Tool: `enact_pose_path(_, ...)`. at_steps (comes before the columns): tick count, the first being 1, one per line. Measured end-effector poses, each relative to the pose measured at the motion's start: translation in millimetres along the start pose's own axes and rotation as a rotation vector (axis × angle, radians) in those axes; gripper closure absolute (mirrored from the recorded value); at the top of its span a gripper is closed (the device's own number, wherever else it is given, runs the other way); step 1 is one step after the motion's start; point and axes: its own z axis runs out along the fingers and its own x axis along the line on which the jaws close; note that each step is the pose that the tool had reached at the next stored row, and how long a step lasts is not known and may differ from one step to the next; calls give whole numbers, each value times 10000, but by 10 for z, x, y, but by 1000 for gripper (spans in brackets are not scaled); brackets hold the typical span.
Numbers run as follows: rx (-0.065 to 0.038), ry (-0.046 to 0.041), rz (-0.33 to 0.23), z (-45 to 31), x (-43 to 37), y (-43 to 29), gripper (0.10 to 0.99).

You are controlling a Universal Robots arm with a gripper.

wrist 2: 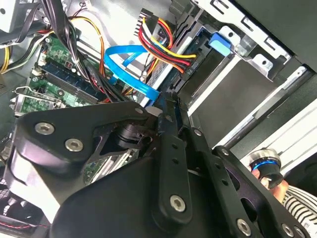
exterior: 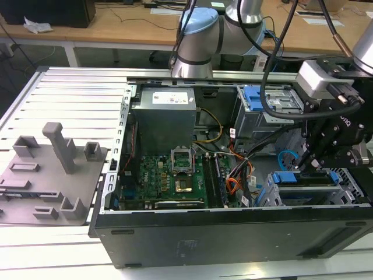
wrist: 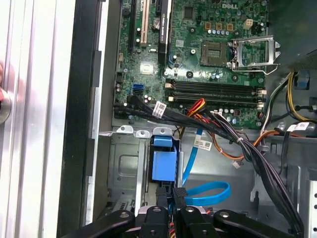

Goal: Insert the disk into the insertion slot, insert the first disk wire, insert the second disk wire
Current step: 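Insert the second disk wire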

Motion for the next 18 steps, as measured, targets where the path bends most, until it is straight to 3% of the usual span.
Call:
enact_pose_path(6, 0, 2, 2, 32, 0, -8, 925)
enact_pose_path(11, -2, -1, 4, 59, 4, -84, 925)
enact_pose_path(18, 0, -34, 5, 88, 5, -118, 925)
